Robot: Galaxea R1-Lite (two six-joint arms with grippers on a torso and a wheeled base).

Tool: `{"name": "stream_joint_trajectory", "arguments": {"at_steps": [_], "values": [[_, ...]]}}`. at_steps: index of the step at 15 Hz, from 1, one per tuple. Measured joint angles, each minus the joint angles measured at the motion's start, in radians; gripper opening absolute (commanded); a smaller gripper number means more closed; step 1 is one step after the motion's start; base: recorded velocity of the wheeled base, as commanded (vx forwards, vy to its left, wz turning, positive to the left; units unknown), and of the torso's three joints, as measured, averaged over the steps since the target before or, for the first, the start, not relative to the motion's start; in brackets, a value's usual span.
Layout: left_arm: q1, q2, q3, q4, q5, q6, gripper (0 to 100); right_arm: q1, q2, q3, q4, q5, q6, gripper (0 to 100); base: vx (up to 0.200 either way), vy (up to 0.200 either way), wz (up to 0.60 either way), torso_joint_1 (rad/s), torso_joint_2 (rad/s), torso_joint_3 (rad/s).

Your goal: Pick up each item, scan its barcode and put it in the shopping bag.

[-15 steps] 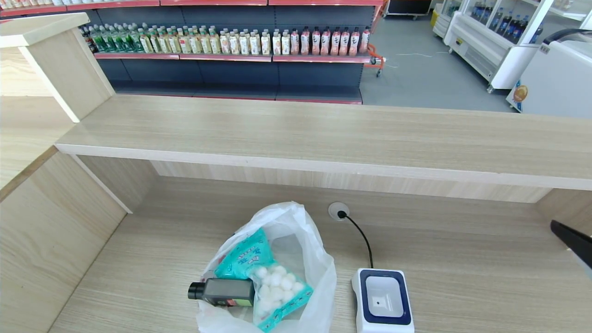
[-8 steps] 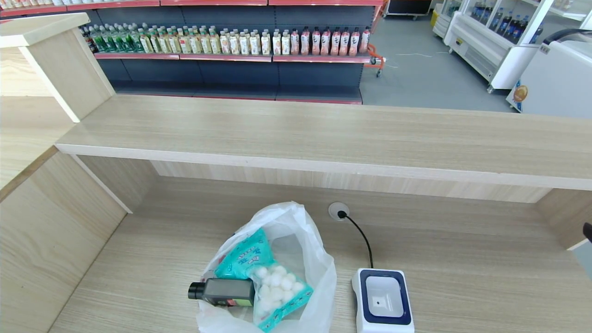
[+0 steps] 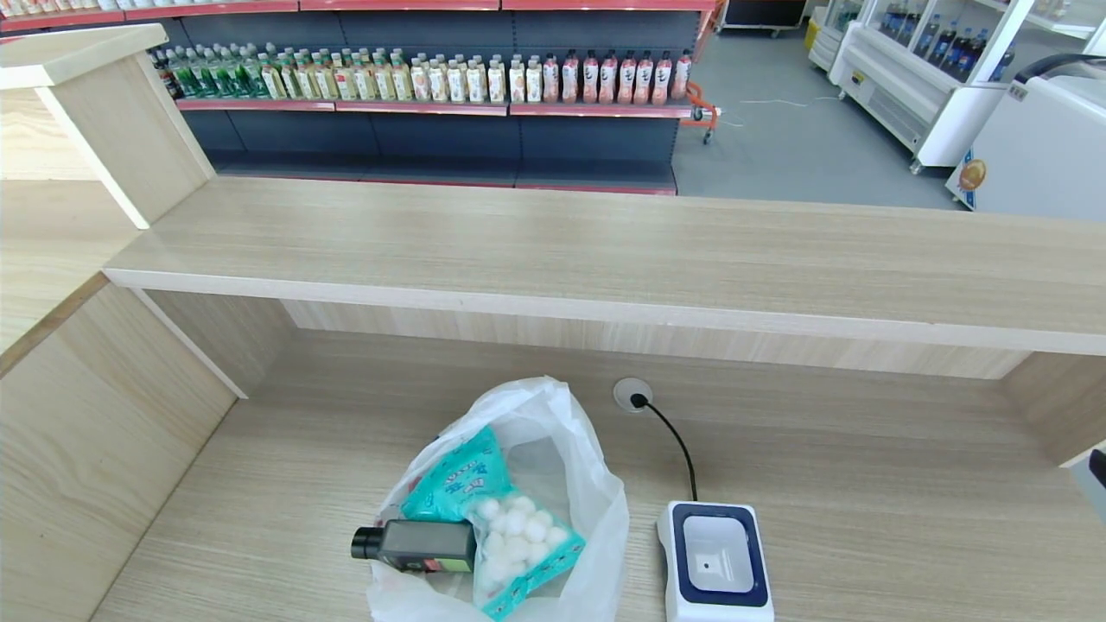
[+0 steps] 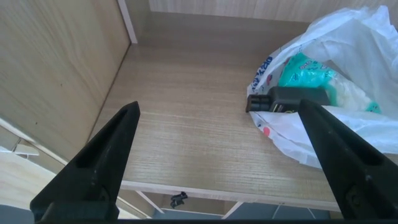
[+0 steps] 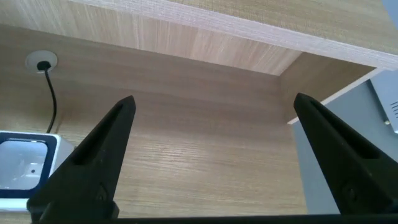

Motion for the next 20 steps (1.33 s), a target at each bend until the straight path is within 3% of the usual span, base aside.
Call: {"name": "stream_joint_trajectory", "arguments": {"at_steps": [2, 8, 16, 20], "values": [[0.0, 0.0, 0.0, 0.0, 0.0, 0.0, 100, 0.0, -0.006, 0.003, 0.0, -0.002, 0.0, 100, 0.2, 0.0, 0.0, -0.002, 0.0, 0.005], [0.0, 0.0, 0.0, 0.0, 0.0, -0.002, 100, -0.01, -0.021, 0.011, 0.0, -0.003, -0.004, 100, 0.0, 0.0, 0.0, 0.0, 0.0, 0.0], [0.0, 0.0, 0.0, 0.0, 0.0, 0.001, 100, -0.035, -0.035, 0.021, 0.0, -0.003, -0.004, 100, -0.2, 0.0, 0.0, 0.004, 0.0, 0.004], [0.0, 0.0, 0.0, 0.0, -0.001, 0.001, 100, -0.036, -0.048, 0.087, -0.002, 0.001, -0.002, 100, -0.2, 0.0, 0.0, 0.0, 0.0, 0.002]]}}
